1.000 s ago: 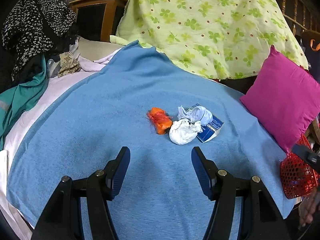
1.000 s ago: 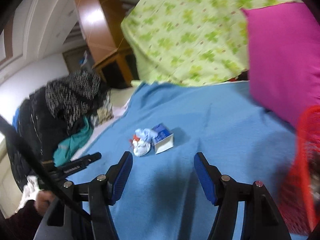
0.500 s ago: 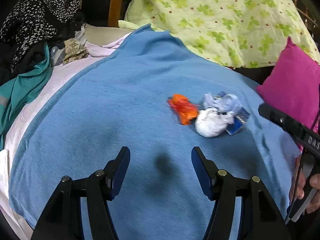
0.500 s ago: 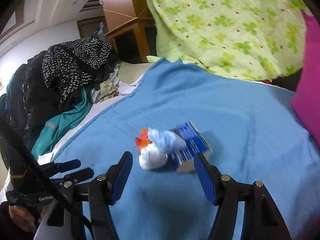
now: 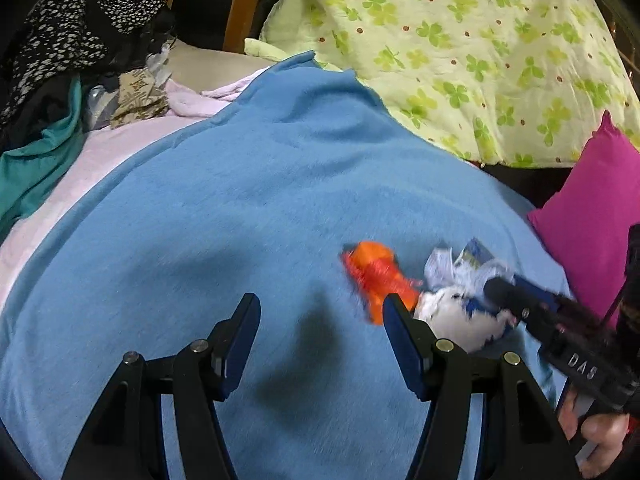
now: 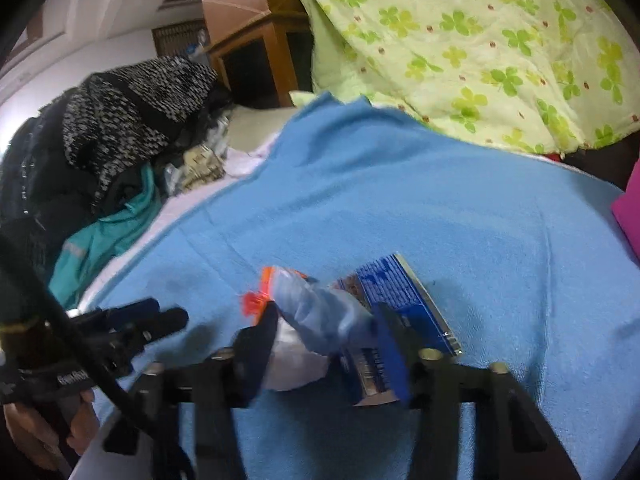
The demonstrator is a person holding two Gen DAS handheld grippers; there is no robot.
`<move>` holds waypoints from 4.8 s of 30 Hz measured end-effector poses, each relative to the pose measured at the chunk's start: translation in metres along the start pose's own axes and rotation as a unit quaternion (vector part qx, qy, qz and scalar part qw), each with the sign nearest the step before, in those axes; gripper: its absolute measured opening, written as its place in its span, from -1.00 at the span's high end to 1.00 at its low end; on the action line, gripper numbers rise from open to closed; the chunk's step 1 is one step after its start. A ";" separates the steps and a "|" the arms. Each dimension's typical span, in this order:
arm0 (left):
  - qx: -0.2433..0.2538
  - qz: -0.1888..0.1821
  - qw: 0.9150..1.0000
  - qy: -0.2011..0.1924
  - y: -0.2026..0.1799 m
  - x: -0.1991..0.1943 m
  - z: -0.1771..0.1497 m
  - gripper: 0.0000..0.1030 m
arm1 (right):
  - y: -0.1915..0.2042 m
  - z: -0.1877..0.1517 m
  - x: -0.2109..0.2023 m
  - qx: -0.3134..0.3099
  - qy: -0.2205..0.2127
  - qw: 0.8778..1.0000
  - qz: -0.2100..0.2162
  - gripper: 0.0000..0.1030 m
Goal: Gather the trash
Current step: 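Grasp the orange mesh bag with the left tool while the right tool grasps the blue cloth, then carry the orange bag and blue cloth over the red basket, then lower both tools into the red basket and open them to drop the items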
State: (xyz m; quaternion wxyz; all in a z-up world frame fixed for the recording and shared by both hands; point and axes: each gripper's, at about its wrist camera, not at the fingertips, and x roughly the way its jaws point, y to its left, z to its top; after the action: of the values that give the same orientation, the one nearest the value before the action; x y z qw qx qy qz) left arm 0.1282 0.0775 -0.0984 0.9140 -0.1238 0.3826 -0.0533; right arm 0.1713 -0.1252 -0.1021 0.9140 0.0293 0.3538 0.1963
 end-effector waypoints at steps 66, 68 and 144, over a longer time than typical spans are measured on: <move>0.261 -0.098 0.949 -0.144 -0.262 -0.239 -0.080 0.29 | -0.066 -0.138 -0.442 0.160 -0.287 0.940 -0.089 0.33; 0.270 -0.101 0.946 -0.147 -0.272 -0.246 -0.081 0.29 | -0.070 -0.140 -0.449 0.165 -0.292 0.937 -0.092 0.33; 0.393 -0.128 0.901 -0.134 -0.394 -0.262 -0.142 0.29 | -0.133 -0.221 -0.523 0.269 -0.352 0.889 -0.113 0.33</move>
State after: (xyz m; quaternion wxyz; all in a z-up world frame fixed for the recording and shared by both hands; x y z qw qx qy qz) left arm -0.1579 -0.2779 0.0902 0.9165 0.1916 0.1855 -0.2983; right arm -0.2808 -0.4650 0.0398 0.9516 0.3014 0.0493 -0.0341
